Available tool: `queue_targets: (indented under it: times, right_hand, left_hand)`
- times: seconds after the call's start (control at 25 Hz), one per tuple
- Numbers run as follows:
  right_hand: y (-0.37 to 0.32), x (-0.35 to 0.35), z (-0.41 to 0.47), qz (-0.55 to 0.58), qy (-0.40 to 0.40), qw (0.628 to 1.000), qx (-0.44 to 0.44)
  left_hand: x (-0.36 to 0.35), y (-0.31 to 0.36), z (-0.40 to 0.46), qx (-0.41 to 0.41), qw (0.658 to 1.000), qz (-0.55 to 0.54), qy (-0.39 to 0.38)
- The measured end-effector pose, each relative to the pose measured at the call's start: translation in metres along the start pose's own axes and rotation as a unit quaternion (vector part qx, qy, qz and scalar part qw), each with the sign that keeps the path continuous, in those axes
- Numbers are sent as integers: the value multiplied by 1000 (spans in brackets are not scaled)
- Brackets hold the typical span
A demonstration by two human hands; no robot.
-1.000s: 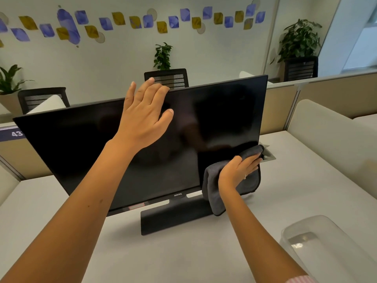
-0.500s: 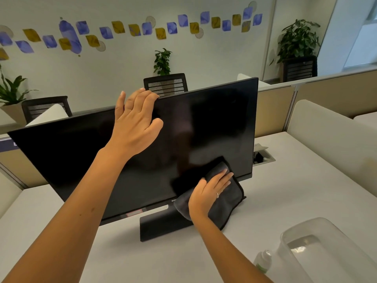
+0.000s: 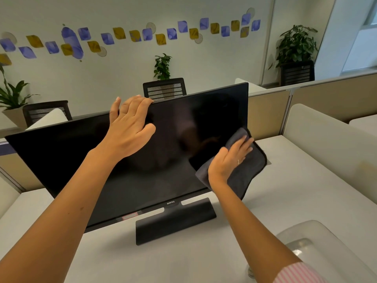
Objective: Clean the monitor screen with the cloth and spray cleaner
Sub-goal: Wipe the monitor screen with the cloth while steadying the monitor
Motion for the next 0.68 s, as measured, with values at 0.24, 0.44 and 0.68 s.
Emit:
queue_targets:
  times: [0.24, 0.44, 0.68]
  right_hand:
    - [-86, 2, 53, -14, 9, 991, 130]
    - [-81, 3, 52, -51, 6, 988, 146]
    - [-12, 2, 21, -72, -23, 997, 35]
  left_hand:
    - [1, 1, 2, 1, 1000, -3, -12]
    - [0, 2, 4, 2, 1000, -4, -13]
    - [-2, 2, 5, -8, 1000, -4, -3]
Point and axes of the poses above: each hand's wrist, its own z-axis towards the middle knuckle, its own x-axis out of the back of the hand, y = z × x, the point moved 1 cm from there along z, towards the middle knuckle, and after that the axes turned 7 degrees about -y, right-handed, at the moved point
